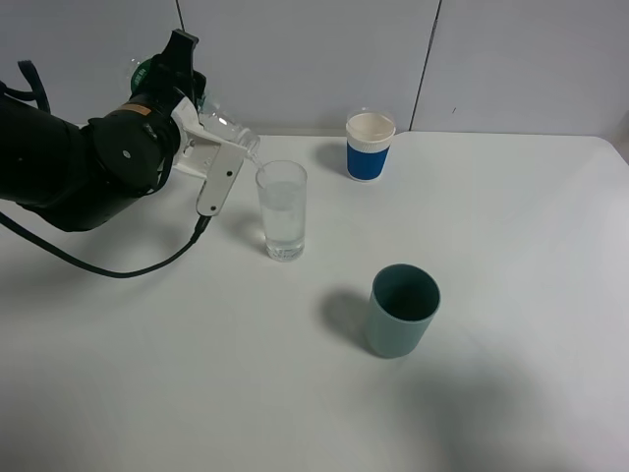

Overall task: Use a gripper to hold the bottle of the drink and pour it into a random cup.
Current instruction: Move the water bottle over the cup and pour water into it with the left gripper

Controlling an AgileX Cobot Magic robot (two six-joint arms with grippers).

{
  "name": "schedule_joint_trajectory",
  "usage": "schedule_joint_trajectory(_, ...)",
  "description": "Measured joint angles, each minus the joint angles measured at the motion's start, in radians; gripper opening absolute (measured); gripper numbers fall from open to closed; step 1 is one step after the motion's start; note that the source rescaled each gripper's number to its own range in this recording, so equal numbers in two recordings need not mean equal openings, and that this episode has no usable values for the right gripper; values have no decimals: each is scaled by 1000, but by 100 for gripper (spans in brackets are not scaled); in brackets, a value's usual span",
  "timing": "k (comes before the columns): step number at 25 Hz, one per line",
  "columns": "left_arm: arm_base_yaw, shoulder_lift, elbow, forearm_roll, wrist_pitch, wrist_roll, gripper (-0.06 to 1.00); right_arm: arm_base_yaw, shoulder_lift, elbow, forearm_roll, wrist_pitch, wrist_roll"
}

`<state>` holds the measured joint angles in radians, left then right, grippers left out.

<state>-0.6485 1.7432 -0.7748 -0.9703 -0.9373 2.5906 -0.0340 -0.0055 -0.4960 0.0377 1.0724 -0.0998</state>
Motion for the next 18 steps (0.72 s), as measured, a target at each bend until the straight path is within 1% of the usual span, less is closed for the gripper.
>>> schedule_joint_trajectory(11, 0, 0, 0, 2, -7, 40, 5, 0, 0, 0, 0, 0, 0)
schedule_joint_trajectory(18, 0, 0, 0, 13, -8, 44, 5, 0, 0, 0, 0, 0, 0)
